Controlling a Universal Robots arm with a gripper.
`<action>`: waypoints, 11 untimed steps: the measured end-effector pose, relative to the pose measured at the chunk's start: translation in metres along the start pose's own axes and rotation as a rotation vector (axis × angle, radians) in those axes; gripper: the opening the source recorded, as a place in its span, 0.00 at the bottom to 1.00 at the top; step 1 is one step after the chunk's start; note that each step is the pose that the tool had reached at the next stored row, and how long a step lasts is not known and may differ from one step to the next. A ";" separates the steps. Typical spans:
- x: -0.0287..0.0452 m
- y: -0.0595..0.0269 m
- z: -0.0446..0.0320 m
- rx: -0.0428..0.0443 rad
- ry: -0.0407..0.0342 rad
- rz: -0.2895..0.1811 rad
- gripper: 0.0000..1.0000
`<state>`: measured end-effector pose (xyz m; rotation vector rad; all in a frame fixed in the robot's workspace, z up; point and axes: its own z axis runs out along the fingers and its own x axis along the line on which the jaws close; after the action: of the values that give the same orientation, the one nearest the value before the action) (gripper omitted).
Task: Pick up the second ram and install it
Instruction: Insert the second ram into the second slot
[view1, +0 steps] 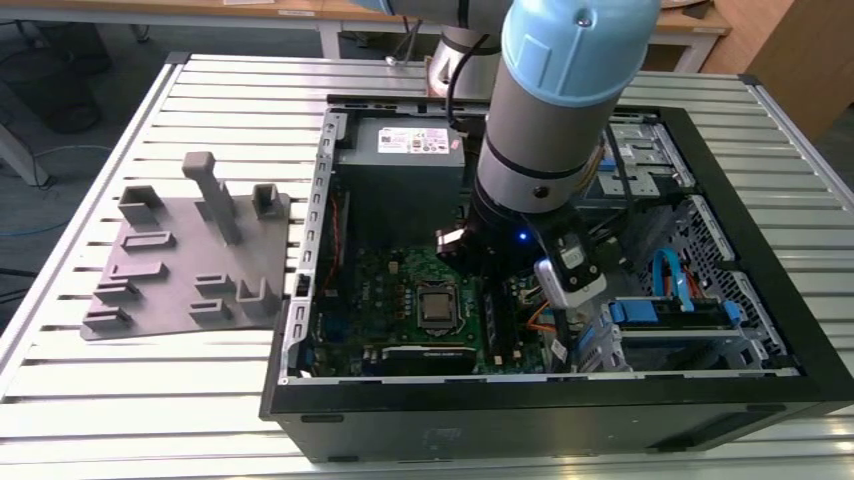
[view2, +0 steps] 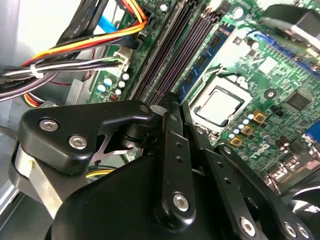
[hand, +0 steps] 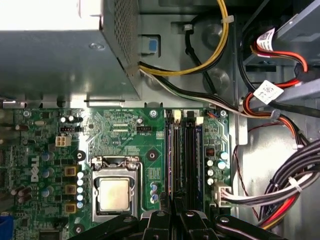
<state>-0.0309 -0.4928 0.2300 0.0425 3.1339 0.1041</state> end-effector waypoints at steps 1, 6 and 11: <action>0.0000 0.0007 0.0004 0.0000 0.0000 0.000 0.14; 0.0002 0.0040 0.0016 0.0000 0.0000 0.000 0.14; 0.0002 0.0048 0.0023 0.0002 0.0000 0.000 0.14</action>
<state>-0.0310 -0.4878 0.2280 0.0426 3.1340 0.1038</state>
